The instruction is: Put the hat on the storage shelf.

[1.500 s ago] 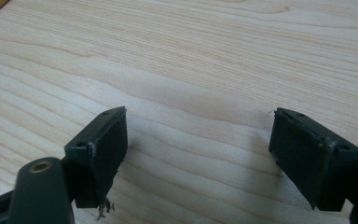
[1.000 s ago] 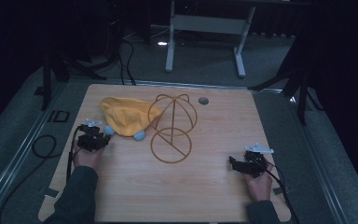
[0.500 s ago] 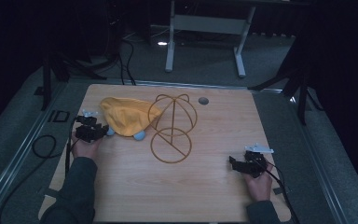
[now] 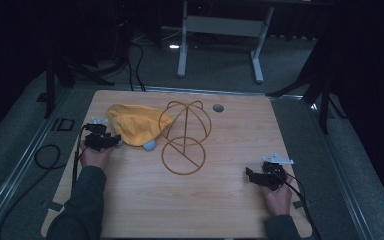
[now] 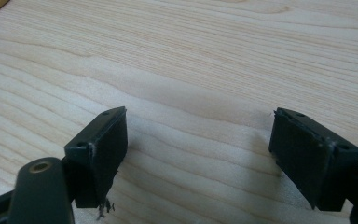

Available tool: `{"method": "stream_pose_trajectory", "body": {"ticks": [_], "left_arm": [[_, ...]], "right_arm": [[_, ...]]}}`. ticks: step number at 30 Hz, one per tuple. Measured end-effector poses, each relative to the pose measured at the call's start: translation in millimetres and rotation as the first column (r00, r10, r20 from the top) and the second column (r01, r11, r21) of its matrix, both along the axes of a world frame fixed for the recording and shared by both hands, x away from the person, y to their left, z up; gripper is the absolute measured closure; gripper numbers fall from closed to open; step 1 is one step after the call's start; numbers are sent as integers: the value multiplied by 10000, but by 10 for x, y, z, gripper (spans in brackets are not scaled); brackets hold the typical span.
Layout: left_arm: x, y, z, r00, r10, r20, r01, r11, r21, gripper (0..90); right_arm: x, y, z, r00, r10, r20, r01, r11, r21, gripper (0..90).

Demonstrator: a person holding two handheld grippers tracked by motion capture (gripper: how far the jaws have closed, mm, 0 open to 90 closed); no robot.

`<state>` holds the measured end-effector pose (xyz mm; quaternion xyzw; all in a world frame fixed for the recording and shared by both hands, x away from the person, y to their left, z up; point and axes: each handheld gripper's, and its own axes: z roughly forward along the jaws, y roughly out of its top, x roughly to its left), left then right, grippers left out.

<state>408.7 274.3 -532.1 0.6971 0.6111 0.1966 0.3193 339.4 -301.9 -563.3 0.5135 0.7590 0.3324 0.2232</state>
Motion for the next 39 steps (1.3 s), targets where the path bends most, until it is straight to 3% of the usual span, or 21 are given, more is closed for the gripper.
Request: {"method": "stream_pose_trajectory", "body": {"ticks": [7,17,39], "left_arm": [[34,-23,-68,9993,78,-378,-82,9999,-114,577],[-17,-55,0,9993,-219,-287,221,9997,51,858],[-201,-202,418,9949,-814,597,835,9959,-344,877]], "right_arm": [[0,0,0,10000,4,3,-4,10000,-3,192],[0,0,0,10000,0,1,0,10000,-1,192],[0,-1,-1,10000,9,9,-9,10000,-13,192]]}}
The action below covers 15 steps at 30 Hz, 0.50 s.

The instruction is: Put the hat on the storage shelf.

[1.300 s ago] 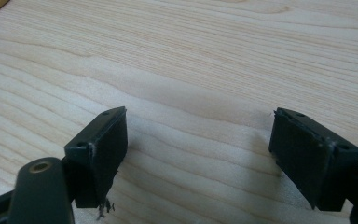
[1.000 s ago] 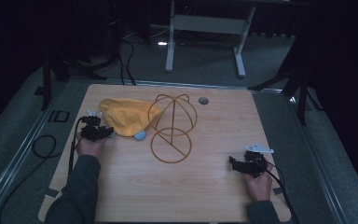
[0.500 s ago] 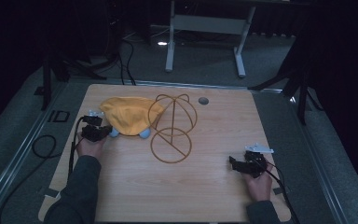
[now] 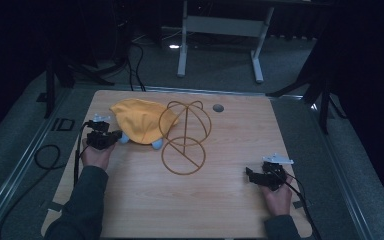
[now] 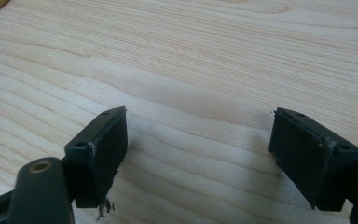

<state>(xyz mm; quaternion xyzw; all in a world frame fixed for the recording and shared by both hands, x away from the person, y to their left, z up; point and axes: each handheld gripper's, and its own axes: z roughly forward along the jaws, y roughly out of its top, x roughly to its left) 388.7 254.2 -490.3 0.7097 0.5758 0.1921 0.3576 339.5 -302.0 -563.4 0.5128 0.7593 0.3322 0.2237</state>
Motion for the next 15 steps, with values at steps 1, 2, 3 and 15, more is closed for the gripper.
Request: {"method": "stream_pose_trajectory", "body": {"ticks": [1,2,3,15], "left_arm": [[-9,-6,29,10000,-4,56,4,10000,6,877],[-18,-12,61,9999,-17,117,17,10000,-34,878],[-25,-15,81,9999,-33,128,33,10000,-40,878],[-194,-74,408,9966,-372,737,397,9987,-329,880]], "right_arm": [[0,0,0,10000,1,1,-1,10000,0,192],[0,0,0,10000,-2,2,2,10000,-2,192],[0,0,0,10000,-3,2,3,10000,0,192],[0,0,0,10000,-1,1,1,10000,-1,192]]}}
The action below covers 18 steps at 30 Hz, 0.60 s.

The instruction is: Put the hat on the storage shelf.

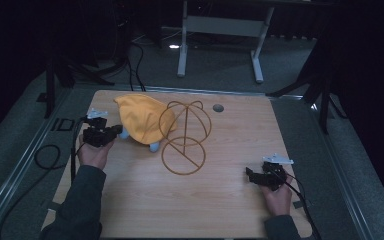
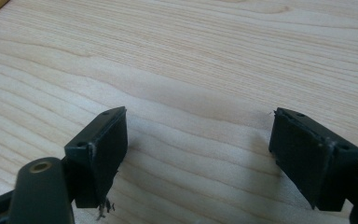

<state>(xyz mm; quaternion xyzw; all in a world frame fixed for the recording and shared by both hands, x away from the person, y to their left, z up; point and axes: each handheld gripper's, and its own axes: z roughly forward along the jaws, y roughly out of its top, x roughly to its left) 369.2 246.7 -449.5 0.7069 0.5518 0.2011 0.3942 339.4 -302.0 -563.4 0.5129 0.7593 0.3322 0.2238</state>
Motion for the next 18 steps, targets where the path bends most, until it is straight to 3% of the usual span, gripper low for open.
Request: {"method": "stream_pose_trajectory", "body": {"ticks": [2,11,18], "left_arm": [[-17,-8,35,10000,-59,59,59,10000,-47,880],[-174,-138,488,9916,-811,1010,832,9964,-170,880],[-116,-134,760,9853,-802,1506,845,9962,-224,881]], "right_arm": [[0,0,0,10000,-1,0,1,10000,0,192],[0,1,0,10000,-7,-5,7,10000,12,192],[0,1,1,10000,-8,-6,8,10000,10,192]]}}
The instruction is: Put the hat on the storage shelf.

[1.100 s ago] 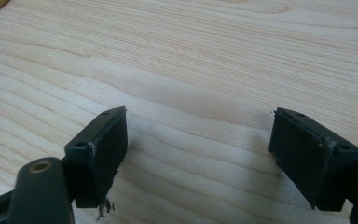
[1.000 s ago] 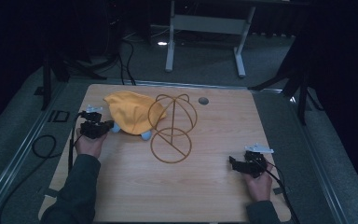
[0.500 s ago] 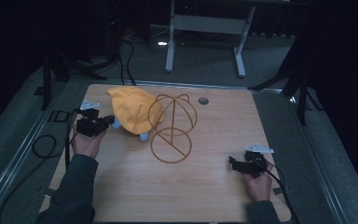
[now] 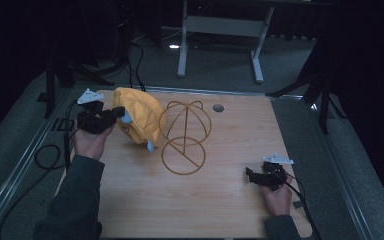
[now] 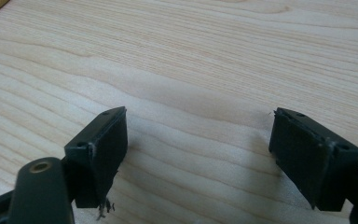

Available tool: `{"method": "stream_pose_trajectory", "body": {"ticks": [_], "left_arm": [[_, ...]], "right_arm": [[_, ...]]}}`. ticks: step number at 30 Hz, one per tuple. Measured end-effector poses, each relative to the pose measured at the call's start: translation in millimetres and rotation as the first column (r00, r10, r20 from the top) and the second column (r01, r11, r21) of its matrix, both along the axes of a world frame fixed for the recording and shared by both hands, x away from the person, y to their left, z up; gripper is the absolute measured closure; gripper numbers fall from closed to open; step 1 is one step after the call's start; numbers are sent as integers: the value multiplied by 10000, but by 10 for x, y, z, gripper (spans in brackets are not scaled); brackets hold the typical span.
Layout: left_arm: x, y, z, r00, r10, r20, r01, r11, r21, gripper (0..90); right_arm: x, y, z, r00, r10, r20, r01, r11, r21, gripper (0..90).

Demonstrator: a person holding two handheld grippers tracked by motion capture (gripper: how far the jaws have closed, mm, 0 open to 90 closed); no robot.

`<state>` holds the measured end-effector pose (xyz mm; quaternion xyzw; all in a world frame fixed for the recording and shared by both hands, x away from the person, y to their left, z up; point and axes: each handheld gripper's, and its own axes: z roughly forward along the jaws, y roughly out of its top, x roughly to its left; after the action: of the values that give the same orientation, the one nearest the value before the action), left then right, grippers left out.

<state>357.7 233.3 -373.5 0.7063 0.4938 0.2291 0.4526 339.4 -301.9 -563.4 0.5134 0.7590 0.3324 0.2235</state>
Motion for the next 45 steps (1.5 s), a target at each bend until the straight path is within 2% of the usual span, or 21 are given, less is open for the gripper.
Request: {"method": "stream_pose_trajectory", "body": {"ticks": [3,10,12,14,16,17,18,21,25,28,34,41,45], "left_arm": [[129,55,34,9995,300,-31,-300,9996,-2,880],[426,229,-144,9960,779,-441,-790,9966,-237,869],[521,260,-201,9930,997,-631,-1004,9949,-70,862],[609,281,-269,9871,1306,-926,-1287,9913,260,855],[681,301,-344,9789,1644,-1215,-1605,9862,418,851],[681,301,-344,9789,1644,-1215,-1605,9862,418,832],[724,314,-401,9712,1922,-1407,-1865,9810,526,796],[743,313,-435,9663,2040,-1571,-1974,9787,565,692],[726,282,-424,9677,2022,-1507,-1954,9789,590,617],[704,225,-388,9653,2171,-1452,-2051,9743,930,582],[696,146,-375,9610,2353,-1453,-2175,9676,1284,472],[648,-29,-387,9624,2319,-1418,-2052,9619,1806,341],[612,-103,-390,9630,2284,-1431,-2016,9628,1801,321]], "right_arm": [[0,0,0,10000,1,0,-1,10000,0,192],[0,0,0,10000,3,0,-3,10000,3,192],[0,0,0,10000,2,-1,-2,10000,-8,192],[0,0,0,10000,4,2,-4,10000,-5,192],[1,-1,-1,10000,6,6,-6,10000,-9,192],[1,-1,0,10000,11,4,-11,10000,-9,192],[1,-1,-1,10000,9,6,-9,10000,-8,192],[1,-1,-1,10000,10,7,-10,10000,-10,192],[1,-1,0,10000,8,6,-8,10000,-9,192],[1,-1,-1,10000,9,8,-9,10000,-10,192],[1,-1,0,10000,10,6,-10,10000,-8,192],[0,-1,0,10000,4,0,-4,10000,-4,192],[0,0,0,10000,4,0,-4,10000,-3,192]]}}
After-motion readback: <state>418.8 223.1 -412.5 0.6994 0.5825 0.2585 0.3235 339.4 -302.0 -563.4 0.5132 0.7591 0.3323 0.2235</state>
